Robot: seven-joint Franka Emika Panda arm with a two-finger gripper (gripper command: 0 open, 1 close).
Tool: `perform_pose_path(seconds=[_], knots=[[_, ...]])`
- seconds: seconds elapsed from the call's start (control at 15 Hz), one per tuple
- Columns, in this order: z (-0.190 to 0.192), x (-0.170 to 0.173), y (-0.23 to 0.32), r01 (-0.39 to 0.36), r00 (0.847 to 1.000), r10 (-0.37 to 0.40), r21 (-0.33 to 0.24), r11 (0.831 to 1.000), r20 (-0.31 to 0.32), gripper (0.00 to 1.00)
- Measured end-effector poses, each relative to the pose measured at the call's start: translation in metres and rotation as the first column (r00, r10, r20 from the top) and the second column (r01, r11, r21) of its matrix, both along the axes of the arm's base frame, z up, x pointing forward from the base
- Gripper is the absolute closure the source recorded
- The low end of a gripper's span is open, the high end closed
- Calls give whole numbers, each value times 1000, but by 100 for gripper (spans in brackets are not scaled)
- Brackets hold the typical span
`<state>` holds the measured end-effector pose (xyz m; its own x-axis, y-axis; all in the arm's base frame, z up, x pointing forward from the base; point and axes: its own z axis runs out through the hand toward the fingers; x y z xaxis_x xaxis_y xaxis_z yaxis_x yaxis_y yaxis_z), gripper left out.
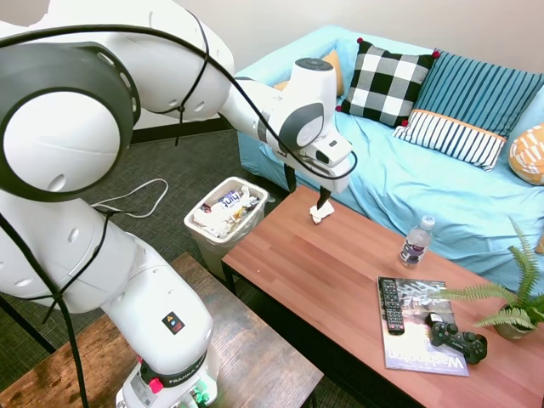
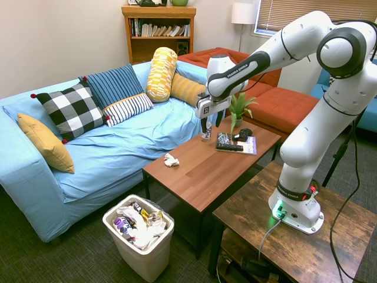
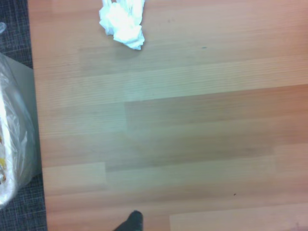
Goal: Throw the tissue in the trash bin
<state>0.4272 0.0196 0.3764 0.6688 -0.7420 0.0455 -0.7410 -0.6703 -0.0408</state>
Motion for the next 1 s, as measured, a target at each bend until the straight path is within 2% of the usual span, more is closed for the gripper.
perform_pose_path(seconds=[0.27,0.47,1.0], knots=[[-3,12,1,7,1000,-7,2,1000,-2,0],[-20,54,8,20,1000,-20,-3,1000,13,0],[-161,167,65,16,999,-18,-45,999,-50,0]])
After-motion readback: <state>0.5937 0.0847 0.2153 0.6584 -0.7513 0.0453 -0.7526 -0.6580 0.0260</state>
